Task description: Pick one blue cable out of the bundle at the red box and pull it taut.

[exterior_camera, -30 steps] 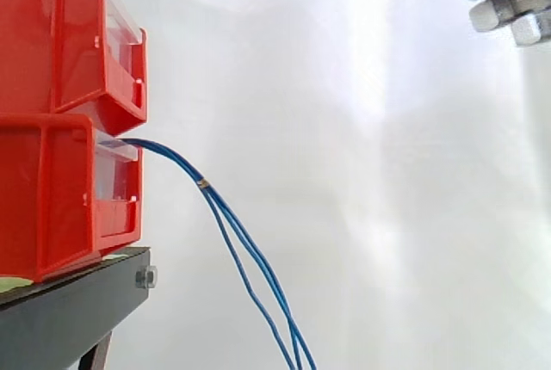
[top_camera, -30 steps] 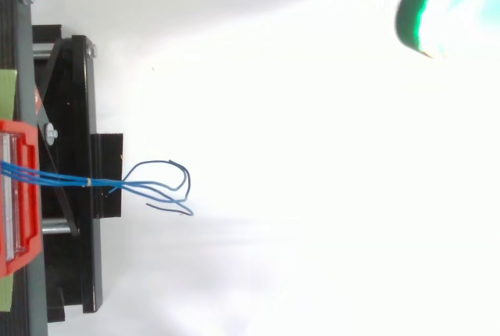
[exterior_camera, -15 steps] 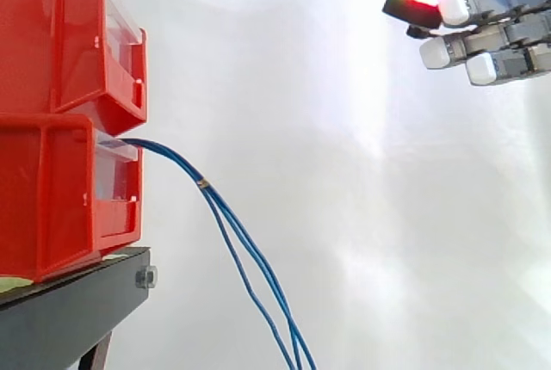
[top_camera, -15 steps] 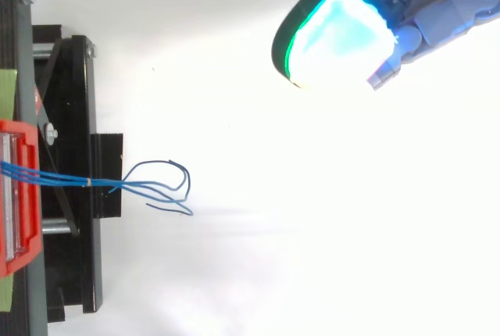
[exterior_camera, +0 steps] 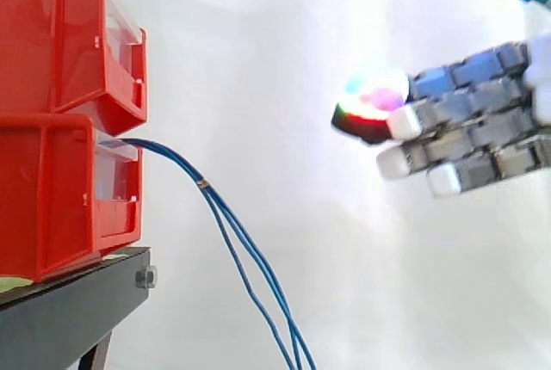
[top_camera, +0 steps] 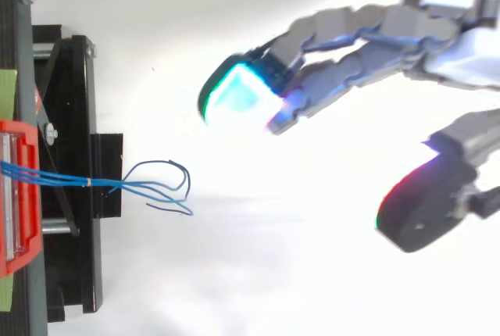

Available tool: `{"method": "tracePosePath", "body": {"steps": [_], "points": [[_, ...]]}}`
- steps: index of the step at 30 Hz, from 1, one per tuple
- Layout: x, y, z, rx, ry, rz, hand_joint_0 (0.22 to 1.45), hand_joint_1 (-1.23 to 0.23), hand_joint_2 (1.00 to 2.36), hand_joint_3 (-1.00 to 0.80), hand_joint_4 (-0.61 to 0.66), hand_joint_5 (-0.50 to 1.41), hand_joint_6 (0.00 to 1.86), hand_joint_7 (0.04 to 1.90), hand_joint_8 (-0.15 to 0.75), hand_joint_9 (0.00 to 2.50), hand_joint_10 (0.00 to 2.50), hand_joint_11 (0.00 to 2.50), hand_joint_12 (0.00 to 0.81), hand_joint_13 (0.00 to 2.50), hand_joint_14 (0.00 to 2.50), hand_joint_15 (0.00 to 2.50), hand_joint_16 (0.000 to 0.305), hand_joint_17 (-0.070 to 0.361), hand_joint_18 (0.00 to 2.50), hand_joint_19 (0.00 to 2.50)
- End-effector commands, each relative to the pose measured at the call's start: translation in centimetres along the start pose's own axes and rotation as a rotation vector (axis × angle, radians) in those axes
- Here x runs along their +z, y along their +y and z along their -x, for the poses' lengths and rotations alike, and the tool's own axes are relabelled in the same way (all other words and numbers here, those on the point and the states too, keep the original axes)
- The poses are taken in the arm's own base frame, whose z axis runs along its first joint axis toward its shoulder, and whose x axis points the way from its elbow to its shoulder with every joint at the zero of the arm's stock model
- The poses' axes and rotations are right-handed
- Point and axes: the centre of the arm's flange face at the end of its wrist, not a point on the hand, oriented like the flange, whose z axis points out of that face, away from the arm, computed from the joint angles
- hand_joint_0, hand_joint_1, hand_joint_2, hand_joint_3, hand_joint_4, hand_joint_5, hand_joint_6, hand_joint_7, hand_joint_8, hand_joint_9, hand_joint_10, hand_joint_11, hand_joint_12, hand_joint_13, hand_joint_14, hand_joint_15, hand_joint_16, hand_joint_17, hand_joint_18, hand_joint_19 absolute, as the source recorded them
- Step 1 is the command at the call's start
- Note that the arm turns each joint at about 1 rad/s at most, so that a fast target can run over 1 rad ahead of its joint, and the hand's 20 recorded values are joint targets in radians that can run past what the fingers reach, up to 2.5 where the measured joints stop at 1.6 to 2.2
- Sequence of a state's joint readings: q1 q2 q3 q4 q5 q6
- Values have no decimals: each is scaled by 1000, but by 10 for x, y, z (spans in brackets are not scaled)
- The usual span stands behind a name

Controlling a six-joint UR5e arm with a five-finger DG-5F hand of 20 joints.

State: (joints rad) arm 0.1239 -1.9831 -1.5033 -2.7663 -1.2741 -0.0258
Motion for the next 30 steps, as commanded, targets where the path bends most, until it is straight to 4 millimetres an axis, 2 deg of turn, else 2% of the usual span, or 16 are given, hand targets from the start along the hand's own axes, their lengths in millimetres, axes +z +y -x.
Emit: {"method": "tracePosePath", "body": {"steps": [1, 2, 5, 7, 10, 19, 22, 23, 25, 26, 30], "points": [[10, -22, -6, 28, 7, 12, 521, -751, 1000, -500, 339, -189, 502, 793, 314, 65, 1, 0, 416, 430, 4, 171, 62, 141, 528, 319], [14, -31, -7, 26, 2, 15, 527, -763, 1000, -500, 349, -185, 502, 797, 313, 79, 0, 0, 414, 435, 4, 166, 62, 140, 538, 311], [15, -32, -8, 24, 4, 18, 538, -780, 1000, -500, 360, -177, 502, 839, 314, 115, 0, 12, 411, 439, 4, 164, 61, 138, 541, 303], [16, -41, -8, 7, 2, 8, 542, -787, 1000, -500, 361, -174, 502, 845, 314, 127, 0, 17, 411, 436, 4, 162, 61, 138, 539, 304], [22, -65, -11, -14, 3, -6, 546, -797, 1000, -500, 368, -172, 502, 846, 316, 145, 0, 32, 412, 434, 4, 162, 61, 137, 536, 305], [30, -71, -9, -33, -32, 38, 551, -803, 1000, -500, 374, -170, 502, 846, 316, 159, 0, 38, 415, 437, 4, 161, 60, 136, 536, 305], [33, -86, -2, -85, -70, 26, 552, -802, 1000, -500, 376, -170, 502, 848, 317, 161, 0, 31, 414, 436, 4, 164, 60, 136, 536, 305], [36, -98, 0, -89, -78, 26, 552, -803, 1000, -500, 379, -170, 503, 851, 318, 165, 0, 37, 415, 436, 6, 164, 60, 136, 537, 305], [42, -108, 3, -76, -86, 54, 557, -802, 1000, -500, 391, -157, 503, 931, 318, 168, 0, 39, 413, 435, 4, 159, 60, 135, 533, 296], [45, -109, 2, -70, -88, 80, 558, -802, 1000, -500, 391, -145, 503, 985, 321, 174, 1, 40, 414, 432, 4, 155, 59, 134, 527, 290], [47, -106, -1, -103, -93, 97, 561, -800, 1000, -500, 381, -145, 503, 1011, 320, 177, 0, 45, 416, 416, 3, 144, 59, 133, 524, 289]]}}
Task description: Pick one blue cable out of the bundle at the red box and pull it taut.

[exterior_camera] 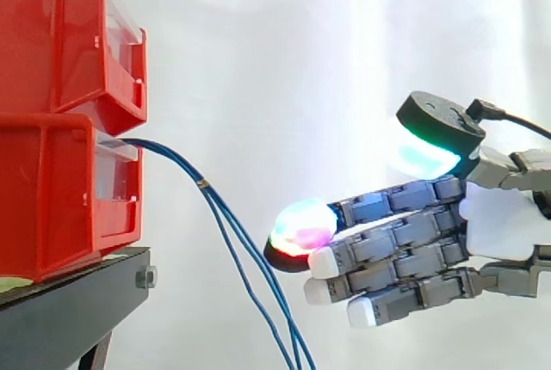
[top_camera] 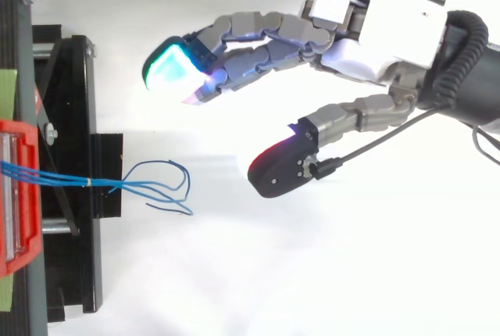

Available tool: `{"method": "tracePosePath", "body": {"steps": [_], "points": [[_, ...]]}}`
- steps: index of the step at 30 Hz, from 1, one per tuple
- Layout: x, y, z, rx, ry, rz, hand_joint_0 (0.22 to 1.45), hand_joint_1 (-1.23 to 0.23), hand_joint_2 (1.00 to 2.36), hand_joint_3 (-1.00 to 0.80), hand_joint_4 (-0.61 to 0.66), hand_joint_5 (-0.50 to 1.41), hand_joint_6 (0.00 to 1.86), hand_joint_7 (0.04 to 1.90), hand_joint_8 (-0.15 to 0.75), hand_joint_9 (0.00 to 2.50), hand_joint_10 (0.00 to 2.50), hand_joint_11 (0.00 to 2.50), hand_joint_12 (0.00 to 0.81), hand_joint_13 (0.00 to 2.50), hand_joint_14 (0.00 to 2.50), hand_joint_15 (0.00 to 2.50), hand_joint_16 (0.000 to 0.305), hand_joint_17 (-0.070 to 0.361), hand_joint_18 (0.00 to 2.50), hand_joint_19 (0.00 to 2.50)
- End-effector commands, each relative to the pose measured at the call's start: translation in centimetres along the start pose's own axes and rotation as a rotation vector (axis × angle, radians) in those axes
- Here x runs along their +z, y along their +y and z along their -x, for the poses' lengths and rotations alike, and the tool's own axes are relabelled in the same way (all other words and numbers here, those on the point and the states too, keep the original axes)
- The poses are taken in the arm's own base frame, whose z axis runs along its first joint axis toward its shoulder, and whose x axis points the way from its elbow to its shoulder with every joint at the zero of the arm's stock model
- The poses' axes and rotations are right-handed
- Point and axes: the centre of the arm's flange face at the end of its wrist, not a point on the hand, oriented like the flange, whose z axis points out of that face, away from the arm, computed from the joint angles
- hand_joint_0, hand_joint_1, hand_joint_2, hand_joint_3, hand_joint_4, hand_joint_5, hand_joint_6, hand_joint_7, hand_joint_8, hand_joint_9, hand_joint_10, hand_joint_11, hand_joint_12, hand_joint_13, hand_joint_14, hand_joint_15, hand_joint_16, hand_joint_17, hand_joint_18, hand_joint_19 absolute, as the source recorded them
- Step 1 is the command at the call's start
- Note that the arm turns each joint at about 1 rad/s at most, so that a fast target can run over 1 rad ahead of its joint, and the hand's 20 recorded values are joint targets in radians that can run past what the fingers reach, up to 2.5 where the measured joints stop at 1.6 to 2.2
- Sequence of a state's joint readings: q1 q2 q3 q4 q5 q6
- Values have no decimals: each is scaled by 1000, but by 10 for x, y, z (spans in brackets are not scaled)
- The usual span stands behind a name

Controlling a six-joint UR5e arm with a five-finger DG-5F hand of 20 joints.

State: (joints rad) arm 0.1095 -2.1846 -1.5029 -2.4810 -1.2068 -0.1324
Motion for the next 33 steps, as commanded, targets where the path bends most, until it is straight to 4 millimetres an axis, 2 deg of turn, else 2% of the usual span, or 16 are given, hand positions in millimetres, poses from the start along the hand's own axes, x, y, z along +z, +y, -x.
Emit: {"method": "tracePosePath", "body": {"steps": [1, 4, 6, 7, 10, 11, 19, 22, 25, 28, 32, 33], "points": [[3, -1, -2, -27, -5, 24, 561, -800, 1000, -500, 384, -145, 503, 1011, 320, 178, 0, 38, 416, 411, 3, 142, 59, 133, 521, 290], [7, -1, 0, -49, -18, 53, 562, -802, 1000, -500, 380, -146, 503, 1011, 319, 175, 1, 35, 415, 406, 4, 146, 59, 133, 512, 291], [9, -7, -1, -54, -29, 69, 565, -807, 1000, -500, 385, -145, 503, 1021, 319, 177, 0, 37, 414, 405, 4, 138, 59, 133, 511, 283], [14, -17, -4, -48, -39, 86, 568, -810, 1000, -500, 380, -143, 503, 1039, 318, 180, 0, 38, 414, 404, 3, 138, 59, 133, 510, 285], [20, -21, -7, -45, -37, 96, 584, -821, 1000, -497, 350, -135, 502, 1111, 316, 186, 0, 39, 412, 402, 3, 138, 58, 131, 507, 285], [36, -24, -17, -40, -33, 106, 596, -824, 1003, -457, 332, -132, 502, 1142, 314, 186, 0, 40, 411, 400, 3, 137, 58, 131, 505, 288], [50, 2, -43, -99, -18, 107, 604, -827, 1008, -409, 299, -123, 501, 1232, 321, 221, 1, 75, 410, 405, 4, 139, 58, 130, 509, 287], [49, 3, -49, -121, -30, 101, 606, -827, 1008, -396, 281, -115, 502, 1315, 322, 227, 0, 77, 410, 406, 3, 139, 58, 130, 510, 284], [47, 0, -53, -123, -37, 90, 609, -829, 1010, -357, 258, -128, 557, 1297, 322, 230, 0, 87, 411, 409, 4, 135, 58, 130, 515, 279], [45, -33, -64, -112, -18, 61, 603, -828, 1012, -323, 246, -147, 646, 1180, 323, 230, 1, 91, 411, 409, 5, 134, 58, 130, 516, 285], [56, -51, -78, -45, -11, 83, 593, -801, 1014, -273, 245, -162, 713, 1127, 326, 240, 1, 102, 412, 410, 5, 142, 58, 131, 516, 283], [57, -50, -78, -42, -12, 85, 594, -801, 1014, -275, 246, -162, 714, 1125, 325, 240, 2, 109, 412, 411, 4, 139, 58, 131, 516, 283]]}}
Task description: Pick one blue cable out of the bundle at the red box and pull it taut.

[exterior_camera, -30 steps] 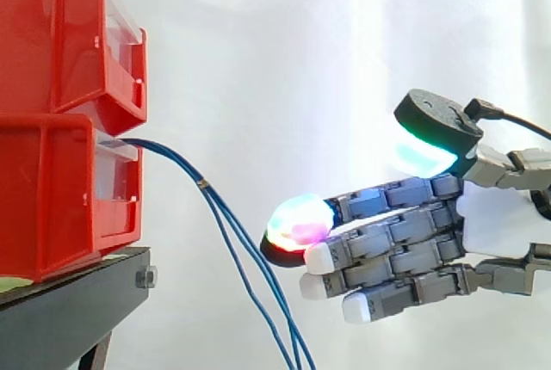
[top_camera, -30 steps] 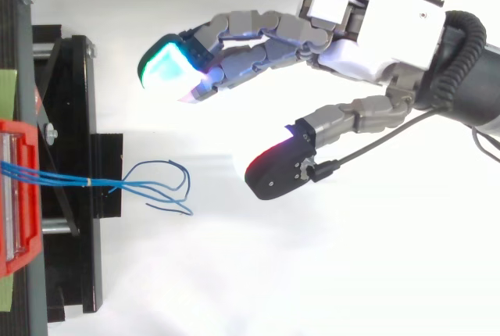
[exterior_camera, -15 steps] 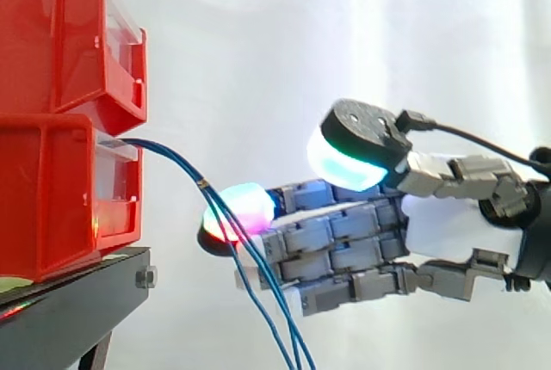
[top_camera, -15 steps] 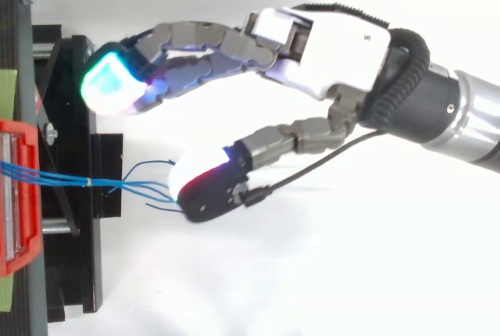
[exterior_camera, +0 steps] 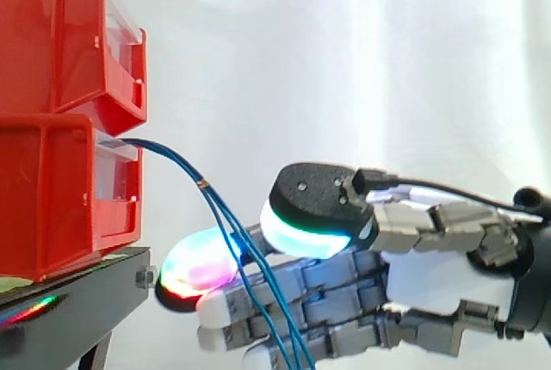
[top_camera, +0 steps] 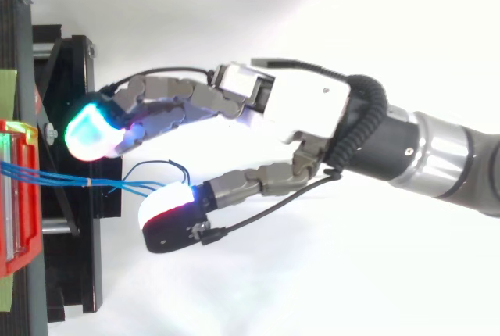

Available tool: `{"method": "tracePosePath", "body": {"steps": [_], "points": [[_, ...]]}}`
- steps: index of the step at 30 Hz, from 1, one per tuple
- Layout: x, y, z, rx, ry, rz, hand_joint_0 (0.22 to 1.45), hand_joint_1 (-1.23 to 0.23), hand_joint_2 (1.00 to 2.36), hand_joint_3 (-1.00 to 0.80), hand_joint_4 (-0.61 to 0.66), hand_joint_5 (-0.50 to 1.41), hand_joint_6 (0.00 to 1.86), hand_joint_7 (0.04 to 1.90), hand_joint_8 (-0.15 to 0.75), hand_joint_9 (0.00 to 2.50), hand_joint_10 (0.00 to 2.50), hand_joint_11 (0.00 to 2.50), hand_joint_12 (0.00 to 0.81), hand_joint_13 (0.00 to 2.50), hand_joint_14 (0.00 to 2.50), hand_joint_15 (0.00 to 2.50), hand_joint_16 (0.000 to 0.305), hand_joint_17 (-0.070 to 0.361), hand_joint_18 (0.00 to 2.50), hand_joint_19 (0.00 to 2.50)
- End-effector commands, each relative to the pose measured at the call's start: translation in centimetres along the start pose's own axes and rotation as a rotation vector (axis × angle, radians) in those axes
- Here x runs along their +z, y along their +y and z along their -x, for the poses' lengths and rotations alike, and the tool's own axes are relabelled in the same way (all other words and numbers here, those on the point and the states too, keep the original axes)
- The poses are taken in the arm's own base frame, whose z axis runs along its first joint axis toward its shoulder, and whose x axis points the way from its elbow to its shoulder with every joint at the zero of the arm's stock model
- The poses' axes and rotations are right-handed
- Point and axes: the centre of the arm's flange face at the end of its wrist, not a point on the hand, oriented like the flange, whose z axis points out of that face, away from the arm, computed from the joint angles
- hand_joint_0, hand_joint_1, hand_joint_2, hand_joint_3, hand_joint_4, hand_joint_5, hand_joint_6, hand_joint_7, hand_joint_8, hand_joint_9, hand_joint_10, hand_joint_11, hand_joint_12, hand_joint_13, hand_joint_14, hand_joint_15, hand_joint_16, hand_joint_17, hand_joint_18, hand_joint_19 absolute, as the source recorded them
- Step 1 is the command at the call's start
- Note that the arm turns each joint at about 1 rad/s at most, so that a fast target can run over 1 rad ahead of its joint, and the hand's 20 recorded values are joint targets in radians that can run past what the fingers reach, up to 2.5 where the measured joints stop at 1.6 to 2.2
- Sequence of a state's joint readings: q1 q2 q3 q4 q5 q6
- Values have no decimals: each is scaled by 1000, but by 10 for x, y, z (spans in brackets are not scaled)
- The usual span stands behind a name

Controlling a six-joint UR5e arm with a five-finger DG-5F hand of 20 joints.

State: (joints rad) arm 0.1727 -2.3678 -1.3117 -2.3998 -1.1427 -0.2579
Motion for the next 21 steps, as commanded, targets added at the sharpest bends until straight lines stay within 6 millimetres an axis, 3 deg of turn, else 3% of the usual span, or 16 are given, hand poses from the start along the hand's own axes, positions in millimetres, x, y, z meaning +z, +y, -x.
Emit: {"method": "tracePosePath", "body": {"steps": [1, 13, 21], "points": [[5, -10, -11, 41, 3, 8, 587, -785, 1015, -272, 248, -165, 726, 1116, 326, 241, 2, 109, 413, 411, 4, 146, 58, 131, 516, 284], [10, -1, -13, 55, 19, 4, 550, -748, 1003, -454, 279, -156, 734, 1108, 350, 313, 3, 136, 424, 438, 4, 146, 60, 134, 535, 283], [25, 18, -11, 89, 33, 10, 578, -758, 1015, -268, 258, -158, 794, 1183, 348, 341, 4, 175, 420, 432, 4, 139, 59, 133, 522, 270]]}}
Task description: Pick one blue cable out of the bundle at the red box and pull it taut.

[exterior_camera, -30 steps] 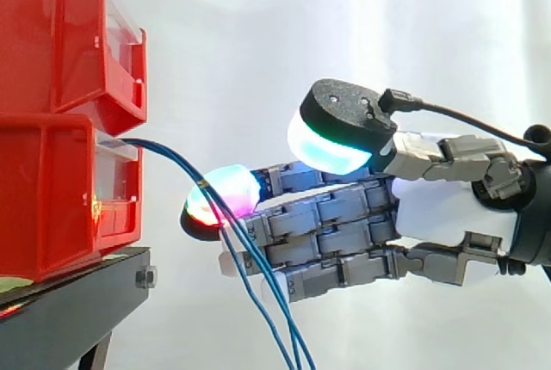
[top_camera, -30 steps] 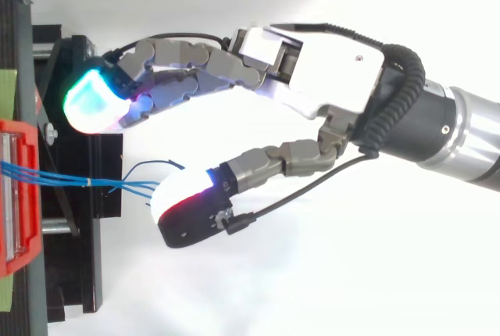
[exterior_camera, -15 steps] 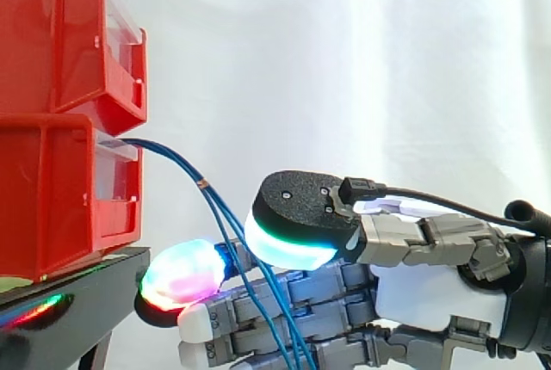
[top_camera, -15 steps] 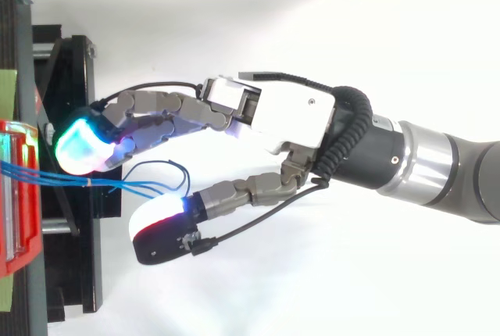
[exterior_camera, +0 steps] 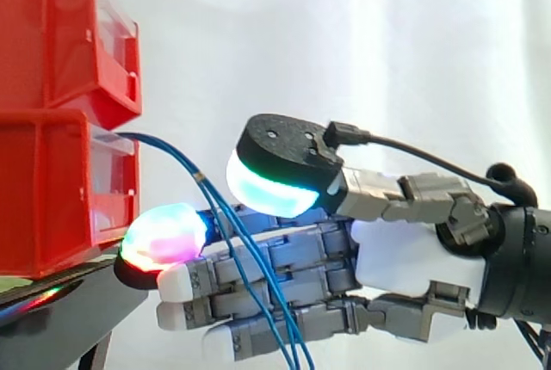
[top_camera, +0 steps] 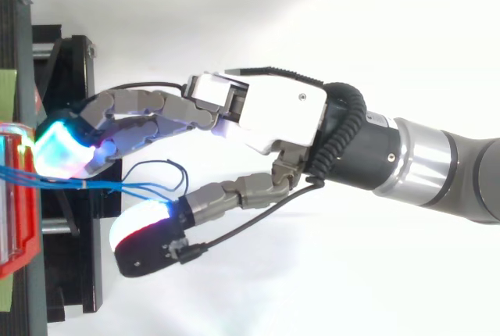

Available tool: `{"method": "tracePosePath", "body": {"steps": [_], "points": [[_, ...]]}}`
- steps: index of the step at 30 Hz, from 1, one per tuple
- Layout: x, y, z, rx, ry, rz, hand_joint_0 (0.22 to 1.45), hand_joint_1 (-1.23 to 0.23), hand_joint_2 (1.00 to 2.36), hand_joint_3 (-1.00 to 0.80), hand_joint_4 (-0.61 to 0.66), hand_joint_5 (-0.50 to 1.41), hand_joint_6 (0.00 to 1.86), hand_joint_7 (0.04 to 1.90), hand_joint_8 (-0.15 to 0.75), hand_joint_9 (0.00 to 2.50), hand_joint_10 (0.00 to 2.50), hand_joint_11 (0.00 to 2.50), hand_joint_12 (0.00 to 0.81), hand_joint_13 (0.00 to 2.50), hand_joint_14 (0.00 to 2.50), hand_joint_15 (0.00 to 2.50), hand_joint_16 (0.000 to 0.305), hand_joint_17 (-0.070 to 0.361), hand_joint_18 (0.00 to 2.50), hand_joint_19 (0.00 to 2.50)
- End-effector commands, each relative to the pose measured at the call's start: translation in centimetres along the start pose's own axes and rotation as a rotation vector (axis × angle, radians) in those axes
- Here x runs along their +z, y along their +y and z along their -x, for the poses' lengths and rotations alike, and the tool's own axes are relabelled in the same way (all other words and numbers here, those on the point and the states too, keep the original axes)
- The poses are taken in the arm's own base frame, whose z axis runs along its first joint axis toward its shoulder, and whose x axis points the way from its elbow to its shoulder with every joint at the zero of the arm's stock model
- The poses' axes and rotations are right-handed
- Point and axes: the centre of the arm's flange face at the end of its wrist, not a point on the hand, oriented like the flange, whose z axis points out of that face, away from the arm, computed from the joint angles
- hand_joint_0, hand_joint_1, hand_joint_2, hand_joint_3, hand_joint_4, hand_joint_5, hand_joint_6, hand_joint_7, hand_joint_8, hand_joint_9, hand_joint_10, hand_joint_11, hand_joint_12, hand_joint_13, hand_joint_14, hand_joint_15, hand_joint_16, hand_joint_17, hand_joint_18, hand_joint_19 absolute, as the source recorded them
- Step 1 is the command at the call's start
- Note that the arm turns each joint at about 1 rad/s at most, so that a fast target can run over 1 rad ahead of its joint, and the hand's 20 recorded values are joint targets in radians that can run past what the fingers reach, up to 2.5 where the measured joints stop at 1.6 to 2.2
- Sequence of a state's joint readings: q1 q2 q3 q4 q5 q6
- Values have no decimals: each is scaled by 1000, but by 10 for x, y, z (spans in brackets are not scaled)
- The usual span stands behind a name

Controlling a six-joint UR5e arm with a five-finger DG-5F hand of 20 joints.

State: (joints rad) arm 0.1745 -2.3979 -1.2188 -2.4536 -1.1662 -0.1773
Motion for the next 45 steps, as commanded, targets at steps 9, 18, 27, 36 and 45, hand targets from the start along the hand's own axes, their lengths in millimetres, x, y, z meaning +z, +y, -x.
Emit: {"method": "tracePosePath", "body": {"steps": [9, 18, 27, 36, 45], "points": [[5, 12, -6, -24, 34, -60, 563, -747, 1021, -120, 254, -171, 858, 1212, 354, 367, 5, 231, 422, 418, 3, 136, 60, 135, 504, 260], [6, 13, -5, -14, 61, -58, 557, -737, 1013, -315, 272, -173, 810, 1108, 356, 383, 5, 256, 427, 417, 4, 138, 61, 136, 499, 270], [3, 22, -1, -34, 168, -68, 576, -759, 1018, -225, 273, -178, 843, 1194, 357, 411, 6, 302, 425, 429, 3, 140, 60, 136, 508, 265], [0, 34, 12, -66, 163, -95, 595, -818, 1023, -120, 264, -191, 897, 1231, 363, 494, 13, 541, 425, 450, 6, 157, 60, 135, 540, 266], [1, 33, 19, -67, 152, -95, 559, -789, 1010, -362, 238, -155, 797, 1130, 369, 539, 11, 498, 431, 457, 4, 160, 61, 136, 540, 276]]}}
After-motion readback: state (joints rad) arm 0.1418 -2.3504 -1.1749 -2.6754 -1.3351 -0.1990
